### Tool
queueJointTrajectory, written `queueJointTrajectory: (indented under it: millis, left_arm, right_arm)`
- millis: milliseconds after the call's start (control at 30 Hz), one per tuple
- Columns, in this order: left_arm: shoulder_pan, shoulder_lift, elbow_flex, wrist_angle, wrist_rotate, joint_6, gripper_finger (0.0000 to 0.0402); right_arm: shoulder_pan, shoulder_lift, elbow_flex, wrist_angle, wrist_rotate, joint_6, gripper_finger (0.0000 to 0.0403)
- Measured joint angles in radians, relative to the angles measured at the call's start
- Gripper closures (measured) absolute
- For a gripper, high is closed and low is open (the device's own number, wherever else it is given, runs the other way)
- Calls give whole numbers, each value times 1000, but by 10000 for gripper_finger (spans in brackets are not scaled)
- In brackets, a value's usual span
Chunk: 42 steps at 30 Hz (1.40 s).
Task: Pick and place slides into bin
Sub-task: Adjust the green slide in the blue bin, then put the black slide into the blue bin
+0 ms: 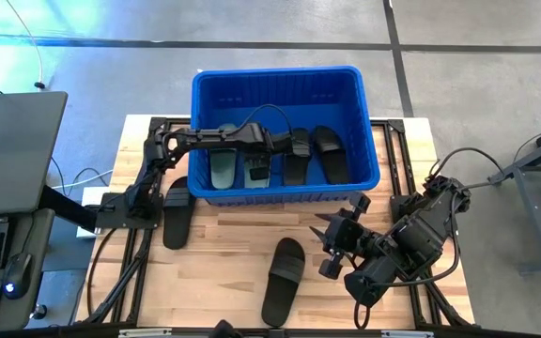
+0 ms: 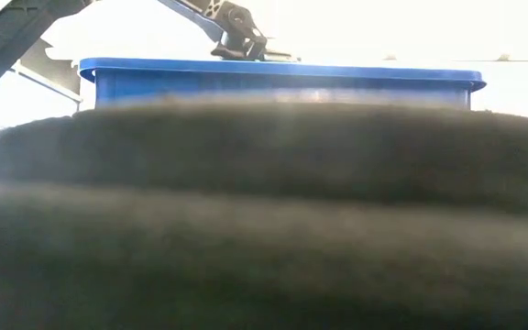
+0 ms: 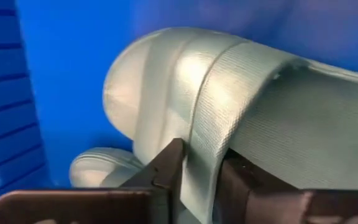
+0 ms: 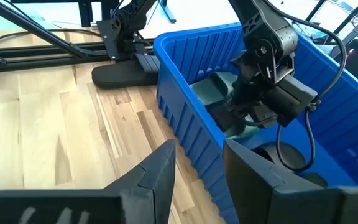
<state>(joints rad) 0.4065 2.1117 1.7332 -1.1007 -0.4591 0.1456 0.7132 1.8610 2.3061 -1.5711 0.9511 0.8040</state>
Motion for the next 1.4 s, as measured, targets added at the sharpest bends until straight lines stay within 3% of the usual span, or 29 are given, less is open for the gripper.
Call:
queueJointTrajectory:
  millis: [167,367,700,833,1000,1400]
  left_arm:
    - [-4,-1,1,-25,68,12,294]
    - [-13,-9,63,-129,74,33,254]
    - [-75,-16,464,-346,63,108,241]
    - [-123,-27,625,-432,143,117,248]
    - [-203,-163,534,-413,239,110,256]
    - [-497,-218,532,-471,233,-57,274]
  right_arm:
    - [0,0,0,0,-9,0,279]
    - [0,0,0,0,-10,0,279]
    - [0,0,0,0,-19,0,279]
    - [0,0,0,0,-52,-1,279]
    - [0,0,0,0,-50,-19,279]
    - [-19,70,0,0,-182,-106,279]
